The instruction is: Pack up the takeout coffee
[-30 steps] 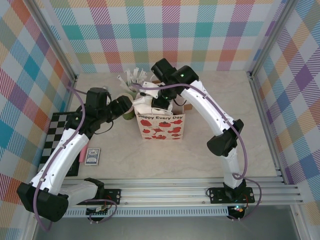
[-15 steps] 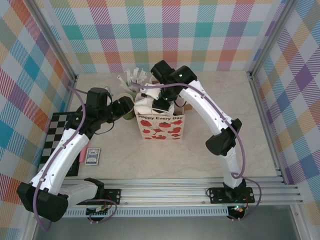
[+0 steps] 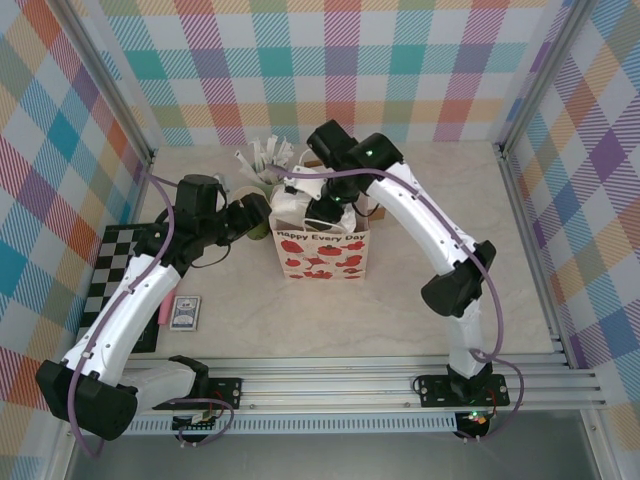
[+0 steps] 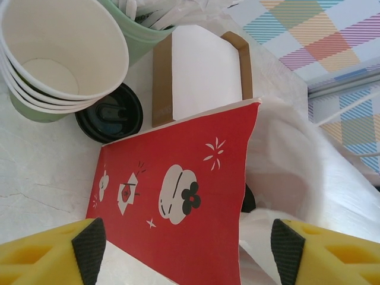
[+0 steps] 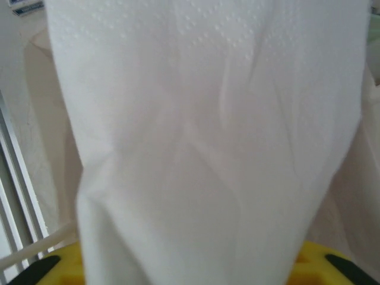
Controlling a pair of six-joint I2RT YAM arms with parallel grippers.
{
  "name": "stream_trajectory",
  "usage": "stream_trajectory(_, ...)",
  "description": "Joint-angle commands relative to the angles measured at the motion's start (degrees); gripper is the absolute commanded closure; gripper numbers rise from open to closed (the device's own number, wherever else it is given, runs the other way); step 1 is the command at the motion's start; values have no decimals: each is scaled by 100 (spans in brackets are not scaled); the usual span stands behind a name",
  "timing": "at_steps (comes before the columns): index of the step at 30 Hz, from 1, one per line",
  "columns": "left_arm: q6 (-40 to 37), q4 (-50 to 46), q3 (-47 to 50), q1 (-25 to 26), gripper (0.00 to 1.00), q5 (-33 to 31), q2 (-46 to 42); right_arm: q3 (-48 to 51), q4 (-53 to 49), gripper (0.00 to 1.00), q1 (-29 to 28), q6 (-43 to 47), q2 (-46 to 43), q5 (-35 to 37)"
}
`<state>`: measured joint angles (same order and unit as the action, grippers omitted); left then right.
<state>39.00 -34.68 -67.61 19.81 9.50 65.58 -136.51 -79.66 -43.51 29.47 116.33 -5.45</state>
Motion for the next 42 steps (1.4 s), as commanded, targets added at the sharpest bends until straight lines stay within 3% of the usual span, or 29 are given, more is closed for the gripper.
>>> stream_trajectory(1,-115,-185,-187,49,21,-143,-5,176,137,67,21,-2,-243,-158)
stream_trajectory(6,-127,-270,-190,49,12,-432,-62,317,335,61,26,-65,-321,188)
stream_trajectory(12,66,-537,-202,49,0,-1101,-20,173,206,86,4,-171,-14,153)
stream_trajectory(17,250,-871,-296,47,0,-1480,162,80,366,90,-9,-283,207,26)
stream_trajectory(27,430,-777,-174,64,0,-1064,506,-69,563,78,-48,-600,371,-475)
stream_trajectory(31,447,-773,-147,75,0,-1156,468,12,670,58,-27,-616,93,-510)
stream_trajectory(35,447,-782,-120,84,0,-1196,475,378,822,54,43,-605,-286,-440)
stream_trajectory(37,443,-789,-120,83,0,-1198,490,584,846,58,95,-599,-436,-321)
stream_trajectory(42,444,-830,-114,83,0,-1244,473,967,770,80,139,-574,-559,-185)
